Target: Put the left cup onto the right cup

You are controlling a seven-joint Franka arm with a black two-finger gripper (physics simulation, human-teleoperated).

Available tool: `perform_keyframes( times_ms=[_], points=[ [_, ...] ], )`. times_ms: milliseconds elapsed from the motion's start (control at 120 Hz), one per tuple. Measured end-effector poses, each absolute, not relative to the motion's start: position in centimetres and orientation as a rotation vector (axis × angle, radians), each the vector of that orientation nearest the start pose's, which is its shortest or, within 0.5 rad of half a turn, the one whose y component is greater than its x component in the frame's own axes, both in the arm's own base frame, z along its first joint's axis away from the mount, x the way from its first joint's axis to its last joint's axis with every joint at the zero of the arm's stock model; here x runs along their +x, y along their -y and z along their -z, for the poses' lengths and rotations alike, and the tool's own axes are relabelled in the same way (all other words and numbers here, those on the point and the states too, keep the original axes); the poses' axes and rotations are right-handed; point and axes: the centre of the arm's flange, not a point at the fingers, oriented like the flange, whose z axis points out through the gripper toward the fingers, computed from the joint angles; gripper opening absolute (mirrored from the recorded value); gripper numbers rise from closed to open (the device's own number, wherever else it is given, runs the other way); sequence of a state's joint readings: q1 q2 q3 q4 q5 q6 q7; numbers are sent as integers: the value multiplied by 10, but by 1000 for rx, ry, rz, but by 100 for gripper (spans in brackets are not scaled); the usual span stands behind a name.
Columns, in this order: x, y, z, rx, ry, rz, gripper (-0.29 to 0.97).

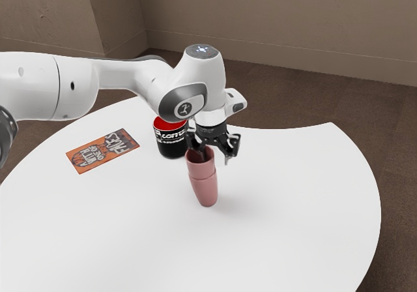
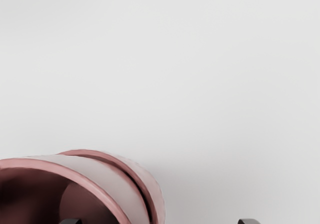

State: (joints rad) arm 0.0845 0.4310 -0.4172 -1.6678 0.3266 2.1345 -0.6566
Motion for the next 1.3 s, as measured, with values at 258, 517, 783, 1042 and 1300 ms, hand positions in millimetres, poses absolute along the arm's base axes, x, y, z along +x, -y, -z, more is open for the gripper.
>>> perform_keyframes(
  times_ms=[258,517,783,1042,1300],
  points=[
    [649,176,-382,-3061,303,198,60],
    [649,176,-389,-3060,300,216,66],
    [649,176,-390,-3060,297,219,67],
    [644,176,-418,-3052,298,277,68],
    [619,170,-499,-3030,361,349,68]
  ],
)
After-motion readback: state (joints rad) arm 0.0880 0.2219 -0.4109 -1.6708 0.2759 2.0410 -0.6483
